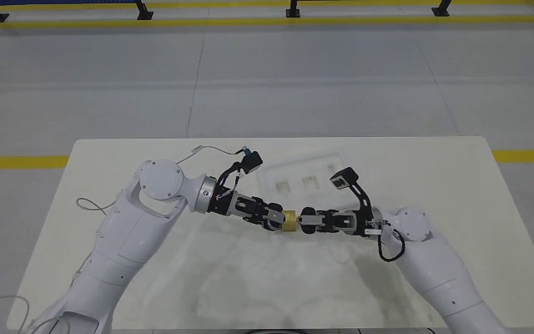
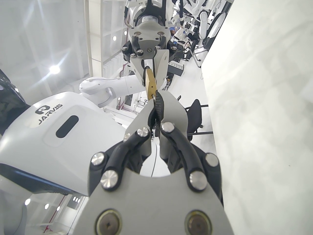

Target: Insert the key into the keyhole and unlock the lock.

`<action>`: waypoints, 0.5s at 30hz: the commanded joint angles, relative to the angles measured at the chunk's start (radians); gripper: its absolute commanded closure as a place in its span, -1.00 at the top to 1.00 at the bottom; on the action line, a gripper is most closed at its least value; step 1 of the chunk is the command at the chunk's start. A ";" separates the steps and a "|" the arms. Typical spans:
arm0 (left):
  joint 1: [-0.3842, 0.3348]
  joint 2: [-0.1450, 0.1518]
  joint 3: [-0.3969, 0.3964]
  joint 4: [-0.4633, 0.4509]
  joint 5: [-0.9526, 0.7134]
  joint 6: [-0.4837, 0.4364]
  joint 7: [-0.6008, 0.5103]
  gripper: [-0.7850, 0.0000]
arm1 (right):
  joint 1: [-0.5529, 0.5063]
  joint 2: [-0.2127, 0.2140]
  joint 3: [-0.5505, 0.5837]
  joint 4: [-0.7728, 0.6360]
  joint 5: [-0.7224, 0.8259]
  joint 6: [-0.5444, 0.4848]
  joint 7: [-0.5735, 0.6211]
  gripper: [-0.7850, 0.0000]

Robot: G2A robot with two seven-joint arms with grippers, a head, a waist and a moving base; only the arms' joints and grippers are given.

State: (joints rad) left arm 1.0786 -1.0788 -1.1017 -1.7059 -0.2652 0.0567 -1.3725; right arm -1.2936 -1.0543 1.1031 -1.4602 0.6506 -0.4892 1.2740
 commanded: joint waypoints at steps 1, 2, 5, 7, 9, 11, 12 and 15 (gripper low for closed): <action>0.000 0.000 0.000 0.000 0.000 0.000 0.000 -1.00 | 0.001 0.000 -0.002 0.001 -0.003 0.012 -0.002 -1.00; 0.000 0.000 0.000 0.000 0.000 0.000 0.000 -1.00 | 0.002 0.000 -0.002 0.001 -0.004 0.018 -0.002 -1.00; 0.000 0.000 0.000 0.000 0.000 0.000 0.000 -1.00 | 0.000 -0.001 -0.003 0.004 0.014 0.040 -0.001 -1.00; 0.000 0.000 0.000 0.000 0.000 0.000 0.000 -1.00 | 0.002 0.000 -0.004 0.003 0.005 0.061 -0.005 -1.00; 0.000 0.000 0.000 0.000 0.000 0.000 0.000 -1.00 | -0.001 -0.001 -0.004 0.004 0.019 0.077 -0.005 -1.00; 0.000 0.000 0.000 0.000 0.000 0.000 0.000 -1.00 | 0.000 0.000 -0.003 0.003 0.015 0.090 -0.008 -1.00; 0.000 0.000 0.000 0.000 0.000 0.000 0.000 -1.00 | -0.001 0.000 -0.003 0.002 0.016 0.098 -0.008 -1.00; 0.000 0.000 0.000 0.000 0.000 0.000 0.000 -1.00 | -0.004 0.000 -0.002 -0.003 0.026 0.110 0.002 -1.00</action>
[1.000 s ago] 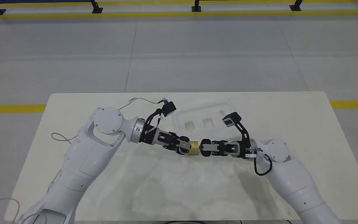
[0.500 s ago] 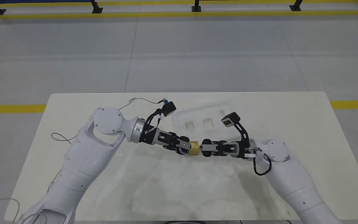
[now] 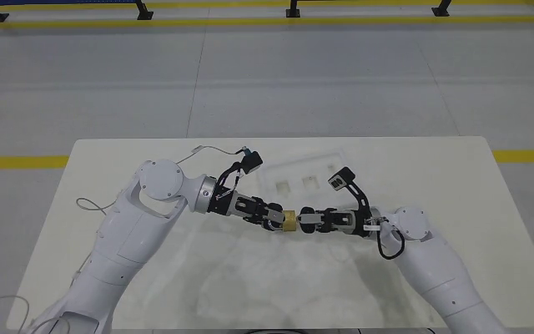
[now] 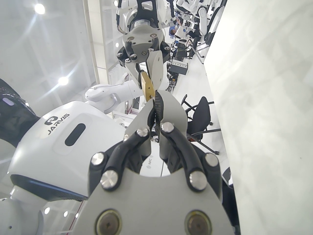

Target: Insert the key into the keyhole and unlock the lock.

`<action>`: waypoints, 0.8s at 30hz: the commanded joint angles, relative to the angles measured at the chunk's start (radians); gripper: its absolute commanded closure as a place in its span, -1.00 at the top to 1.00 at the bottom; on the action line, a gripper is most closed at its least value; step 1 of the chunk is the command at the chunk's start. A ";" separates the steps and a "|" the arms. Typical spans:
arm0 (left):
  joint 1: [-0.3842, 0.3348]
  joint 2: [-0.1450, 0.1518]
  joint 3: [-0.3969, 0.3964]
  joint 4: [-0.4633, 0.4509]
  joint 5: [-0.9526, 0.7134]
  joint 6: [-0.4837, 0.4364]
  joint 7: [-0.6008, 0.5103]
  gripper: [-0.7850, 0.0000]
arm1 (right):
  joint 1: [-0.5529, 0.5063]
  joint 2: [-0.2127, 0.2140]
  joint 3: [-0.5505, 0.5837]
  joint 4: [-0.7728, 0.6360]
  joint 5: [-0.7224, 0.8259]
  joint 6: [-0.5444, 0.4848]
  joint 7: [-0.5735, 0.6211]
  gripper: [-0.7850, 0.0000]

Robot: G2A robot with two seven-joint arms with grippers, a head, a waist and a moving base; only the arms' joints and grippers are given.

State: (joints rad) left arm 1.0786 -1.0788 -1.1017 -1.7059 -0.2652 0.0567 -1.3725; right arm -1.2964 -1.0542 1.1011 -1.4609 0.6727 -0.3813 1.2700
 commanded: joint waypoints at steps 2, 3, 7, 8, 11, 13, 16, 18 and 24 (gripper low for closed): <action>0.000 0.000 0.000 0.000 0.000 0.000 0.000 -1.00 | -0.001 0.000 0.000 -0.002 0.004 0.002 0.006 -1.00; 0.000 0.000 0.000 0.000 0.000 0.000 0.000 -1.00 | -0.001 0.000 0.000 -0.002 0.004 0.002 0.006 -1.00; 0.000 0.000 0.000 0.000 0.000 0.000 0.000 -1.00 | -0.001 0.000 0.000 -0.002 0.004 0.002 0.006 -1.00; 0.000 0.000 0.000 0.000 0.000 0.000 0.000 -1.00 | -0.001 0.000 0.000 -0.002 0.004 0.002 0.006 -1.00; 0.000 0.000 0.000 0.000 0.000 0.000 0.000 -1.00 | -0.001 0.000 0.000 -0.002 0.004 0.002 0.006 -1.00; 0.000 0.000 0.000 0.000 0.000 0.000 0.000 -1.00 | -0.001 0.000 0.000 -0.002 0.004 0.002 0.006 -1.00; 0.000 0.000 0.000 0.000 0.000 0.000 0.000 -1.00 | -0.008 0.001 0.006 -0.009 -0.005 0.011 -0.015 -1.00; 0.000 0.000 0.000 0.000 0.000 0.000 0.000 -1.00 | -0.015 0.003 0.012 -0.019 0.002 0.036 -0.020 -1.00; 0.000 0.000 0.000 0.000 0.000 0.000 0.000 -1.00 | -0.023 0.005 0.021 -0.031 0.032 0.103 -0.017 -1.00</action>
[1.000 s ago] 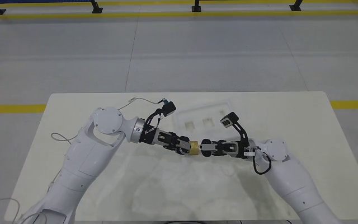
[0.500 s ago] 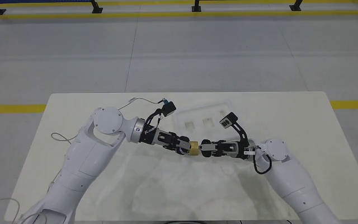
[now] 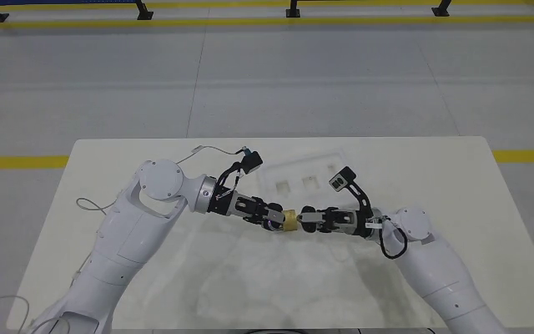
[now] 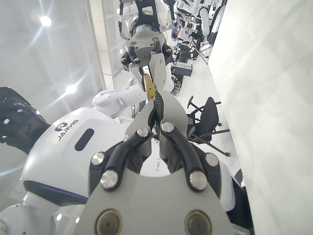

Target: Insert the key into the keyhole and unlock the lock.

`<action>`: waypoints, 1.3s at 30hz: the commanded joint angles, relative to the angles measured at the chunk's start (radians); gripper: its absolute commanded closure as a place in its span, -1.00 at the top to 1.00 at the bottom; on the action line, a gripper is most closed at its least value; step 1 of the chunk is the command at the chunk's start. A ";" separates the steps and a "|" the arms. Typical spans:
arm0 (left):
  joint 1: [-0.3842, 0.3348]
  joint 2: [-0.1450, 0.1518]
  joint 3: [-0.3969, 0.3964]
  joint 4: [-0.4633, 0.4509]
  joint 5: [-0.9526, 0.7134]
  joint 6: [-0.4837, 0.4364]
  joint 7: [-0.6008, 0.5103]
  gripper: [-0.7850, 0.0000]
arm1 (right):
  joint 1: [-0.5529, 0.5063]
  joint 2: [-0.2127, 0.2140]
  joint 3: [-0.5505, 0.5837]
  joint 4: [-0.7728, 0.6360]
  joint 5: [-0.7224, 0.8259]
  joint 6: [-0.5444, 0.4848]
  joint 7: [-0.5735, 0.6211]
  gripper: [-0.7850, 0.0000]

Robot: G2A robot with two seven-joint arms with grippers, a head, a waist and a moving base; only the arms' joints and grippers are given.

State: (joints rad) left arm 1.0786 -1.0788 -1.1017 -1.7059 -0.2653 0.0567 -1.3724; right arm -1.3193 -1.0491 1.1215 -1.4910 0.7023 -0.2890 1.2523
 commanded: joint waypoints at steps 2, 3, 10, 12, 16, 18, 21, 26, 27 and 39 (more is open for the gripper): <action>0.000 0.000 0.000 0.000 0.000 0.000 0.000 -1.00 | 0.000 0.000 -0.002 0.000 0.016 0.036 0.009 -1.00; 0.000 0.000 0.000 0.000 0.000 0.000 0.000 -1.00 | 0.001 0.000 -0.003 0.001 0.020 0.046 0.009 -1.00; 0.000 0.000 0.000 0.000 0.000 0.000 0.000 -1.00 | 0.009 -0.005 -0.012 0.026 0.067 0.117 0.008 -1.00; 0.000 0.000 0.000 0.000 0.000 0.000 0.000 -1.00 | 0.014 -0.006 -0.015 0.032 0.070 0.130 0.003 -1.00; 0.000 0.000 0.000 0.000 0.000 0.000 0.000 -1.00 | 0.019 -0.008 -0.020 0.042 0.082 0.160 0.006 -1.00; 0.000 0.000 0.000 0.000 0.000 0.000 0.000 -1.00 | 0.023 -0.009 -0.022 0.045 0.085 0.173 0.012 -1.00; 0.000 0.000 0.000 0.000 0.000 0.000 0.000 -1.00 | 0.026 -0.009 -0.025 0.047 0.080 0.184 0.018 -1.00; 0.000 0.000 0.000 0.000 0.000 0.000 0.000 -1.00 | 0.024 -0.009 -0.024 0.043 0.085 0.204 0.026 -1.00; 0.000 0.000 0.000 0.000 0.000 0.000 0.000 -1.00 | 0.024 -0.009 -0.023 0.041 0.086 0.208 0.025 -1.00; 0.000 0.000 0.000 0.000 0.000 0.000 0.000 -1.00 | 0.012 -0.004 -0.007 0.011 0.081 0.299 0.005 -1.00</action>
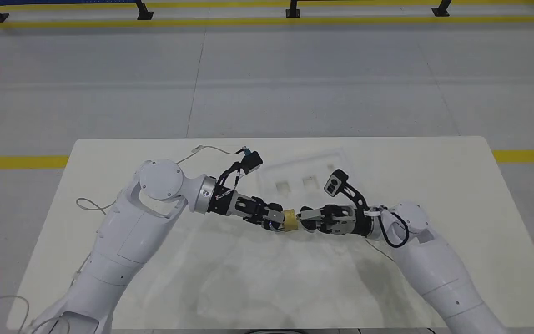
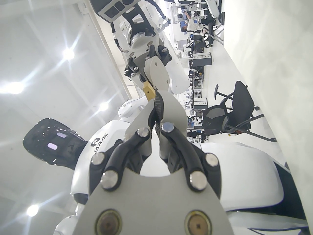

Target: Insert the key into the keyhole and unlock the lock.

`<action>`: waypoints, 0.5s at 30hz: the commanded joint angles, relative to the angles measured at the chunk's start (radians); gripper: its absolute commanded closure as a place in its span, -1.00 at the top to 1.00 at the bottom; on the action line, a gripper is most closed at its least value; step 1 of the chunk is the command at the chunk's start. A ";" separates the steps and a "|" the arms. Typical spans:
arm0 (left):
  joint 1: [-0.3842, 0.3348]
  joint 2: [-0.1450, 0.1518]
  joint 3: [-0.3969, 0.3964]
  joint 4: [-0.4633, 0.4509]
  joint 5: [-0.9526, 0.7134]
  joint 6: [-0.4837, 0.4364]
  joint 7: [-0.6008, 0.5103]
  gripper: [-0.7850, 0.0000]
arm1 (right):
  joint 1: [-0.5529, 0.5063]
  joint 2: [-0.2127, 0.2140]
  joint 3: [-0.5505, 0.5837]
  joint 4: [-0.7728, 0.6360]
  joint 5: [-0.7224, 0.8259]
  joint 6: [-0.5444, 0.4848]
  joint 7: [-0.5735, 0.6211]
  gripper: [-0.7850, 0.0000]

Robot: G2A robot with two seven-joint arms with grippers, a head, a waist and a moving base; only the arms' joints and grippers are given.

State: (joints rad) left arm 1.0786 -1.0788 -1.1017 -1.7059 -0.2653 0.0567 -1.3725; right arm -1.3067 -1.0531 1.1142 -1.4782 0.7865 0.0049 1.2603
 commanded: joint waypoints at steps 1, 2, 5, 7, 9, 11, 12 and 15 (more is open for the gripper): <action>0.000 0.000 0.000 0.000 0.000 0.000 0.000 -1.00 | -0.002 0.001 0.002 -0.004 -0.003 0.008 -0.004 -1.00; 0.000 0.000 0.000 0.000 0.000 0.000 0.000 -1.00 | -0.004 0.001 0.002 -0.005 -0.003 0.010 -0.004 -1.00; 0.000 0.000 0.000 0.000 0.000 0.000 0.000 -1.00 | -0.005 0.001 0.005 -0.010 -0.008 0.002 -0.002 -1.00; 0.000 0.000 0.000 0.000 0.000 0.000 0.000 -1.00 | -0.005 0.001 0.005 -0.010 -0.008 0.002 -0.002 -1.00; 0.000 0.000 0.000 0.000 0.000 0.000 0.000 -1.00 | -0.005 0.001 0.005 -0.010 -0.008 0.002 -0.002 -1.00; 0.000 0.000 0.000 0.000 0.000 0.000 0.000 -1.00 | -0.005 0.001 0.005 -0.010 -0.008 0.002 -0.002 -1.00; 0.000 0.000 0.000 0.000 0.000 0.000 0.000 -1.00 | -0.005 0.001 0.005 -0.010 -0.008 0.002 -0.002 -1.00; 0.000 0.000 0.000 0.000 0.000 0.000 0.000 -1.00 | -0.005 0.001 0.005 -0.010 -0.008 0.002 -0.002 -1.00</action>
State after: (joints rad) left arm 1.0786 -1.0788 -1.1017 -1.7059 -0.2653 0.0567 -1.3725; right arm -1.3122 -1.0517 1.1190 -1.4885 0.7789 0.0069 1.2581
